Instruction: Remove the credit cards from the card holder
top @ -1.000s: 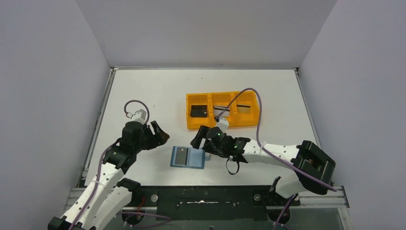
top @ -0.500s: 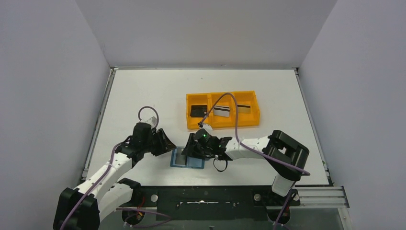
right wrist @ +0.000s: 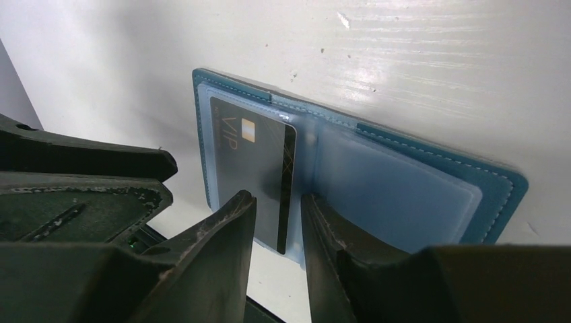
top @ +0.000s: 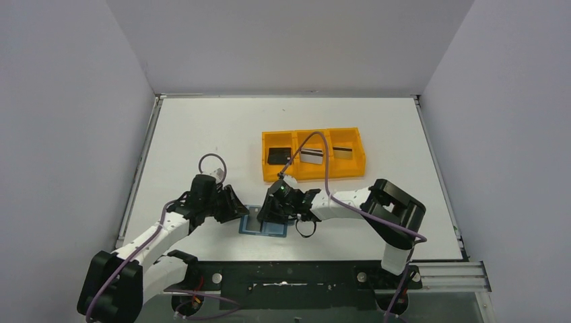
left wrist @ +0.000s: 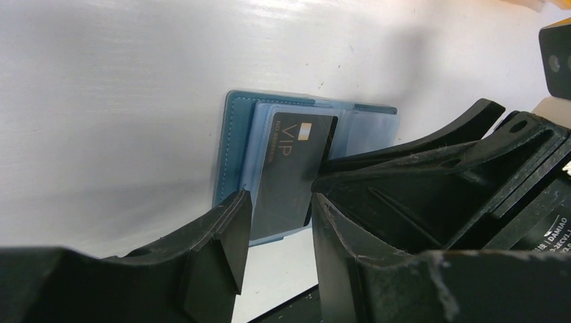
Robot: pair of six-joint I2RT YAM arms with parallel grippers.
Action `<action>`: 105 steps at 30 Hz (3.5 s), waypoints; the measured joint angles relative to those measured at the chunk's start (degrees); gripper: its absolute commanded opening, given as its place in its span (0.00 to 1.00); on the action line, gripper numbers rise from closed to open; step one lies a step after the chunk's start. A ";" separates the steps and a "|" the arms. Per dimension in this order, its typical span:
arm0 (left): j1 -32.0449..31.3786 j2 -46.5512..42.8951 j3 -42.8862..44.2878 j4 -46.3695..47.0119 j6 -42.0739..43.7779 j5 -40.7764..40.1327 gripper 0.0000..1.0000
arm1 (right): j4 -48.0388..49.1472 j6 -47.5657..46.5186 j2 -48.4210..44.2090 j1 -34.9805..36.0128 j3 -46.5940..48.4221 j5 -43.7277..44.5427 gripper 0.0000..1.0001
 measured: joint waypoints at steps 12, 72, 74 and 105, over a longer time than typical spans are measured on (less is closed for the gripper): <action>-3.74 3.56 -1.11 3.74 -0.24 0.55 0.26 | 0.59 1.55 0.33 -1.57 -0.63 -2.23 0.25; -11.13 5.77 -0.63 2.64 -3.50 -10.01 0.11 | 5.22 0.55 0.33 -3.39 -2.82 -4.63 0.14; -11.13 5.77 -0.70 2.78 -3.48 -9.86 0.11 | 4.02 0.20 0.33 -3.39 -2.19 -4.35 0.09; -11.28 0.81 -0.76 1.68 -4.90 -11.39 0.30 | 11.02 1.36 -2.84 -6.38 -9.73 -8.79 0.02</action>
